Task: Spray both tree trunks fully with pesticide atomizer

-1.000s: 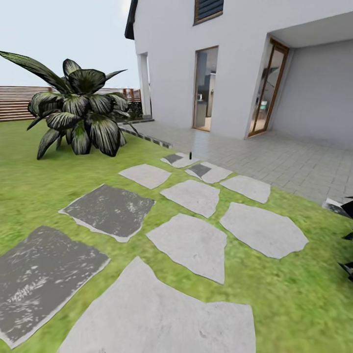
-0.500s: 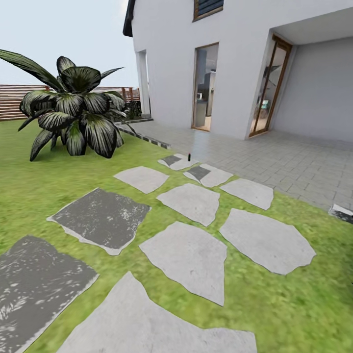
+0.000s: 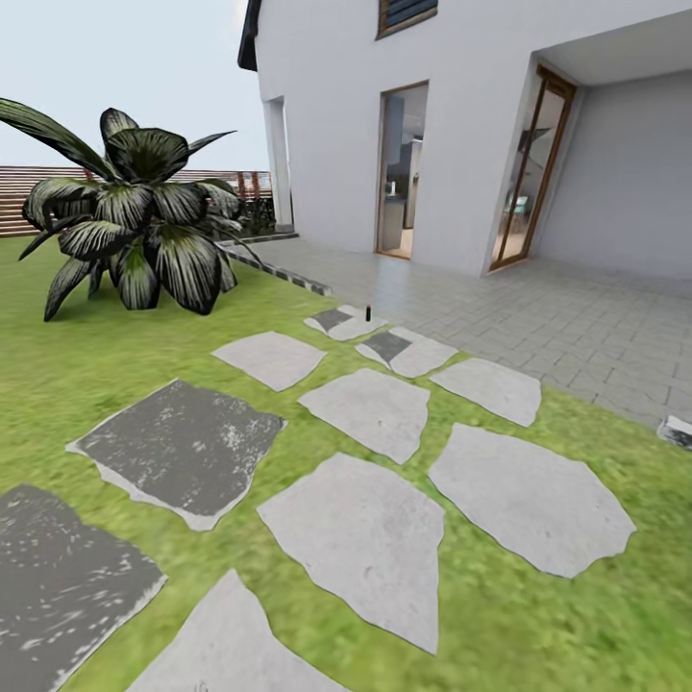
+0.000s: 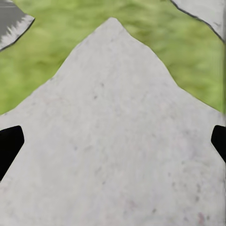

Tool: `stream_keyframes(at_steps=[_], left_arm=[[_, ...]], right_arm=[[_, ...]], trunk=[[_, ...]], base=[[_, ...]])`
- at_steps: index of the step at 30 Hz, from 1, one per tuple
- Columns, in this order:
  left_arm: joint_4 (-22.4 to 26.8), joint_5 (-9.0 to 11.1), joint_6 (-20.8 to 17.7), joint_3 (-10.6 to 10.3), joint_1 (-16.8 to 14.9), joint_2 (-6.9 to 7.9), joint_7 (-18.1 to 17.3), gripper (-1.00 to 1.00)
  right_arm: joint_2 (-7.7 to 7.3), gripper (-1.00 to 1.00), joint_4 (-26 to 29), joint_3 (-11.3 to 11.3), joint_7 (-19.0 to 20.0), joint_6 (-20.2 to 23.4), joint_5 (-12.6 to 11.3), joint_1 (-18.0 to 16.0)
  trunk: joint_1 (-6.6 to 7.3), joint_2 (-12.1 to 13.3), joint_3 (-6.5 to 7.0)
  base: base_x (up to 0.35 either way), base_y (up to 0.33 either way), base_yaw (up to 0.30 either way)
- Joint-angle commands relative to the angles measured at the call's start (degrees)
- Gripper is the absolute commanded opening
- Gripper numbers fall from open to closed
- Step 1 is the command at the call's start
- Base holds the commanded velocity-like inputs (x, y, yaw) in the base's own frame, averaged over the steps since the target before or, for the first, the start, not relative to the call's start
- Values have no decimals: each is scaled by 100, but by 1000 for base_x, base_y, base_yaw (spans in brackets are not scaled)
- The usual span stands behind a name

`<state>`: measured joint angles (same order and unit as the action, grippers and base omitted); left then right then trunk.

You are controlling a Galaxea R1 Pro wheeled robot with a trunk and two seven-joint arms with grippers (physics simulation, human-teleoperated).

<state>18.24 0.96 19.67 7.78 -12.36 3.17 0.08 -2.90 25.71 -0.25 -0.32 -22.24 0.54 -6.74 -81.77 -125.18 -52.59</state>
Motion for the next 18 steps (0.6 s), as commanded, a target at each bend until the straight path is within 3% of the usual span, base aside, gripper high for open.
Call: stream_keyframes(at_steps=[1,18], left_arm=[[-4,9,19,4,-3,0,1,100],[-8,9,19,12,-3,0,1,100]], right_arm=[[0,100,-5,-2,-3,-17,6,-3],[8,100,-5,-2,-3,-17,-2,-3]], trunk=[[-2,-2,-5],[-2,-2,-5]], base=[[340,-106,0],[340,-106,0]])
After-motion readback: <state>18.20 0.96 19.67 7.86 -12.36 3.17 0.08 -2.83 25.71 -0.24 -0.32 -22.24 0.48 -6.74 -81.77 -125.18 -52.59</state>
